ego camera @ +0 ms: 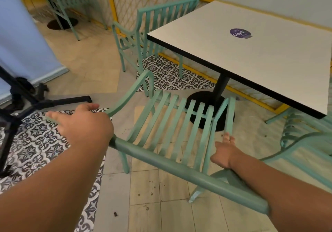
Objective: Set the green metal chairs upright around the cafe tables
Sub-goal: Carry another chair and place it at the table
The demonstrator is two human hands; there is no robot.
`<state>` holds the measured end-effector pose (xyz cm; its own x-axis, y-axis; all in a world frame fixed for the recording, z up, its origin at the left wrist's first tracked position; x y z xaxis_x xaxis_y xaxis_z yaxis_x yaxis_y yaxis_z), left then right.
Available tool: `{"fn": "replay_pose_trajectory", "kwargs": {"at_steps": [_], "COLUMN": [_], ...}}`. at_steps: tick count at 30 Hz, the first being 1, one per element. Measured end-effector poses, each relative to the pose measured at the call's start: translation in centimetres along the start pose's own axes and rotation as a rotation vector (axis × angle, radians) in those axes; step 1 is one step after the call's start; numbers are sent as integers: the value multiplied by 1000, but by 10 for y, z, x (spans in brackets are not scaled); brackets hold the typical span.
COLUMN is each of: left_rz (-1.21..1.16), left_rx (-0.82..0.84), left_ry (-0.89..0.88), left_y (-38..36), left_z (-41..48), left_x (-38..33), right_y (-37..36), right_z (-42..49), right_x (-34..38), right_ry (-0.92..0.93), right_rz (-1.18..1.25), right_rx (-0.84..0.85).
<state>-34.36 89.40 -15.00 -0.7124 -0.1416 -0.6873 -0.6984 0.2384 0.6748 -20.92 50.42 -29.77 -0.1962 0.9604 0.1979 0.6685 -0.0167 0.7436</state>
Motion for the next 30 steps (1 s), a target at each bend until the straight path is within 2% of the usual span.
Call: {"fn": "replay_pose_trajectory", "kwargs": {"at_steps": [2, 7, 20, 22, 24, 25, 27, 28, 29, 30], "left_rz": [-4, 117, 222, 303, 407, 408, 382, 458, 623, 792], "left_rx": [43, 50, 129, 57, -45, 30, 453, 650, 742, 752], "left_ry": [62, 30, -167, -264, -501, -659, -816, -853, -967, -1102], "left_y": [1, 7, 8, 14, 22, 24, 21, 17, 13, 7], "left_z": [6, 15, 29, 18, -12, -37, -97, -130, -165, -189], "left_x": [-4, -15, -45, -49, -56, -60, -53, -43, -30, -13], "right_y": [-8, -21, -26, -27, -26, -26, -24, -25, -26, -26], "right_z": [-6, -12, -3, -3, -3, -3, 0, 3, 5, 9], "right_x": [9, 20, 48, 48, 48, 48, 46, 44, 40, 39], "right_ry": [-1, -19, -41, -58, -64, -61, -53, -60, -77, -86], "right_rz": [19, 32, 91, 92, 96, 97, 88, 89, 89, 76], "right_rx": [12, 3, -30, -25, -37, -43, -50, -58, -69, -81]}}
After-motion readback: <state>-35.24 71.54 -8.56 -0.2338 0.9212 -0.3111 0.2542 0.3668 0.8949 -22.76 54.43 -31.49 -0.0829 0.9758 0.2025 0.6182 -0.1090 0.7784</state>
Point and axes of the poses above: each hand's wrist, its own z-axis towards the middle knuckle, its own y-axis out of the back of the hand, x = y × z, the point moved 5 cm from there along z, towards the middle knuckle, and after that the axes turned 11 degrees about y, right-handed, at the moved point
